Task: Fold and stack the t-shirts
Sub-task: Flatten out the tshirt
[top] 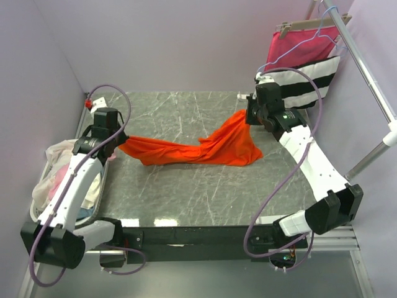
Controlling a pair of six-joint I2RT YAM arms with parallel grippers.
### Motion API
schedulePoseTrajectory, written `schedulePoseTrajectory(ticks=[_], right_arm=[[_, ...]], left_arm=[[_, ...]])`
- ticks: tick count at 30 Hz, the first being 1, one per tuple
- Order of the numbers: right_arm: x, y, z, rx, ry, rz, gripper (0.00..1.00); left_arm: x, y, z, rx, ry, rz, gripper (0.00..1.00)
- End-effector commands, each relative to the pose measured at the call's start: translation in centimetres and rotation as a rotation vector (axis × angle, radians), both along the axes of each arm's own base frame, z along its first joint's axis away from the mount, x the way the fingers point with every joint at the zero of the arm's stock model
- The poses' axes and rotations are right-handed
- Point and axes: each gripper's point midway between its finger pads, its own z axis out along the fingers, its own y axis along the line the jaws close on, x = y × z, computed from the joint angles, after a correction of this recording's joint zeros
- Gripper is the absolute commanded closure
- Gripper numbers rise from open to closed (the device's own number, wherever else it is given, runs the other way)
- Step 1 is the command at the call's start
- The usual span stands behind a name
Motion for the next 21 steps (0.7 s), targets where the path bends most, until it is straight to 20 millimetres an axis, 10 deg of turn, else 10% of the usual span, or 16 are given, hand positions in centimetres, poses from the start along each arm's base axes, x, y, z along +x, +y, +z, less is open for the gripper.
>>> schedulePoseTrajectory(ticks=[1,10,12,15,17,21], right_arm=[[-8.2,3.1,-2.1,0.080,0.147,0.159,1.00],[-27.1,7.2,-11.0,0.313,0.613,0.330,1.00],[-29.8,7.1,-11.1,0.349,0.664,0.309,0.70],[-29.8,5.6,-10.4,0.362,0.630,0.187,0.24],[-27.5,4.0,-9.2,0.333,0.510,0.063,0.21],[-21.7,2.8,-8.5,0.236,0.320,-0.121,0.14]], left_arm=[[-3.0,-1.2,3.1,-0.080,-0.061,-0.081,0.99],[-8.8,-4.7,-4.9,-0.234,0.221,-0.222,0.99],[-9.4,-4.6,-6.3,-0.239,0.254,-0.213,0.93],[-9.1,-4.8,-6.5,-0.250,0.243,-0.211,0.57],[-8.5,-4.7,-6.0,-0.245,0.213,-0.199,0.22],[-6.4,-4.1,-4.5,-0.218,0.129,-0.170,0.08]])
